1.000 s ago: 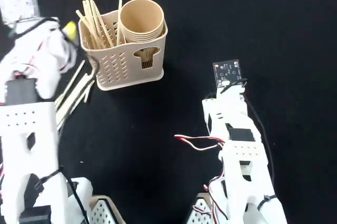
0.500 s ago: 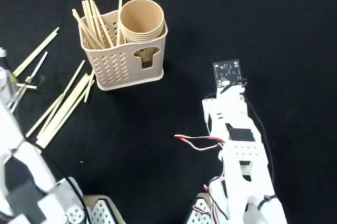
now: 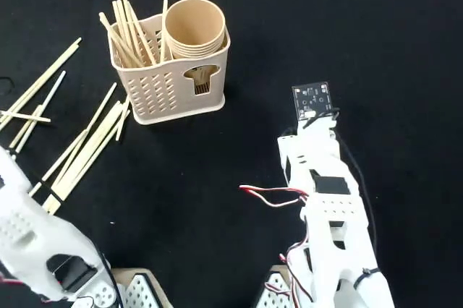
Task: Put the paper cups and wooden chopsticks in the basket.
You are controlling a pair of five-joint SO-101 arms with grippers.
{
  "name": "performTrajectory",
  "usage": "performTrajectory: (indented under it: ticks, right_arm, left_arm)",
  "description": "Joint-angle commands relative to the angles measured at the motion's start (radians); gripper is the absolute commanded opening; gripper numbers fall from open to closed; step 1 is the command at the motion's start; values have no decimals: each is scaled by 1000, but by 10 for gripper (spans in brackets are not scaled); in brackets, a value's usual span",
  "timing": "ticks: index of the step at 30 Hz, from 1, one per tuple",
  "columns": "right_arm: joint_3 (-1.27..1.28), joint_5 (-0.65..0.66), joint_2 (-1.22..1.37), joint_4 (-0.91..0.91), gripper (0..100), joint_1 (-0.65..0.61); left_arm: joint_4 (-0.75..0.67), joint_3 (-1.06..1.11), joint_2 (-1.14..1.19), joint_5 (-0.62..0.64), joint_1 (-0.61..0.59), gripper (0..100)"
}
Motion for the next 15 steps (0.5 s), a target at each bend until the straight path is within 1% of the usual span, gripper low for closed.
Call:
performTrajectory:
  ticks: [1,4,8,15]
  right_arm:
    - [-12,8,-22,-12,13,-5]
    - [-12,8,-22,-12,13,-5]
    - [-12,8,-22,-12,13,-5]
    - [-12,8,-22,-12,13,-5]
  left_arm:
    - [63,-305,146,130,-1,170]
    - [107,-460,270,216,-1,170]
    - [164,-661,420,288,1,170]
    - [304,-952,643,299,-2,166]
